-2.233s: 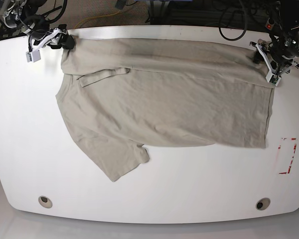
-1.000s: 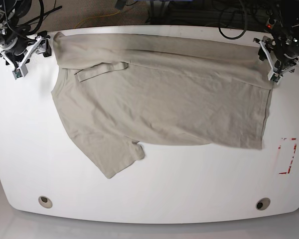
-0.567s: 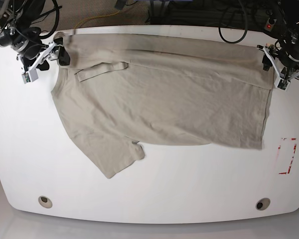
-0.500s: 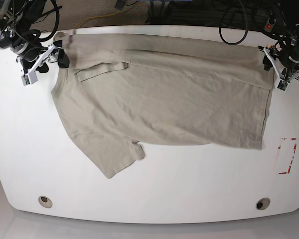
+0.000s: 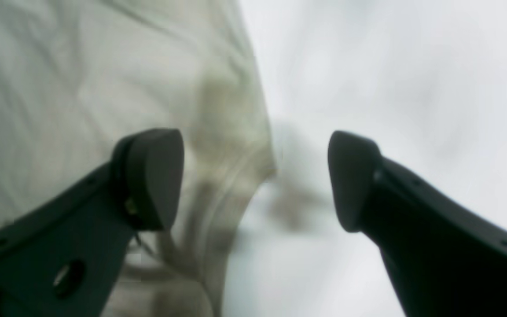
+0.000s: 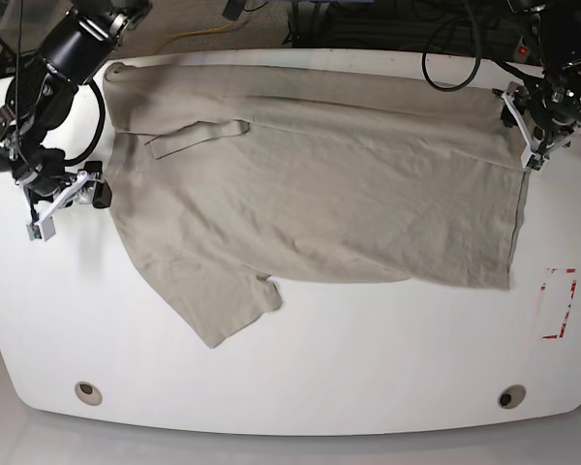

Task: Fold the T-shirt properly
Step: 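Lower both grippers to the shirt hem and grasp its corners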

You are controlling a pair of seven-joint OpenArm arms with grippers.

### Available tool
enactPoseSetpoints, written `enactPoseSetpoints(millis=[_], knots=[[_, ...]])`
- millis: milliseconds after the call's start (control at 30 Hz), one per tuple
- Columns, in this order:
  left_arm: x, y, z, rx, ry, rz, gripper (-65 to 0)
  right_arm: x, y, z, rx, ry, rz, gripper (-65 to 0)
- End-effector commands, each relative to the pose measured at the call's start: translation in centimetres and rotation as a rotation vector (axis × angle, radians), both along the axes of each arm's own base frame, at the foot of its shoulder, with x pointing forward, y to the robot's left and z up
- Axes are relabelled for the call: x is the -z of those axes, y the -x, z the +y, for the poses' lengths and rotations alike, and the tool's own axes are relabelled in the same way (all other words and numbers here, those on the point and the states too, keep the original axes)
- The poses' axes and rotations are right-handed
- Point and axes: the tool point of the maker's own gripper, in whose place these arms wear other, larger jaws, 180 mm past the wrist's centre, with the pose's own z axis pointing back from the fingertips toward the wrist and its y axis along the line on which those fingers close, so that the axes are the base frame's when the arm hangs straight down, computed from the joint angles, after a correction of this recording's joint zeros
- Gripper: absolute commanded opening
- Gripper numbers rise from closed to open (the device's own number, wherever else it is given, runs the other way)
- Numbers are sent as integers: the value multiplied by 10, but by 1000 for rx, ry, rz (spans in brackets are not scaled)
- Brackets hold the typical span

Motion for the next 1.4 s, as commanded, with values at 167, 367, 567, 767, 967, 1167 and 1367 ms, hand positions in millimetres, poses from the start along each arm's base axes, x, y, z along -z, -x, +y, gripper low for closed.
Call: enactPoseSetpoints(millis=[167,367,567,767,967,1167,1367], knots=[[1,40,-4,58,-41,87,-318,-6,-58,3,-33,-25,-83,-157],[-16,34,2,54,-73,39,-318,9,-82,5,-47,-46,-99,-157],[-49,11,3,69,-126,-76,-318,20,-97,12,-44,-98,-100,-157],[-69,-16,1,76,-145,-162,-318,32,-106,34,-84,-127,-107,-157],[-93,-53,5,62,-164,-269,-315,37,-117,70,-116,-182,-127,-157],[-114,-90,21,22,-231,-339,-285,34,-126,91,-132,-217,-148,-189],[-111,-137,50,-165,-169,-367,-186,29,-132,100,-138,-233,-165,-414]])
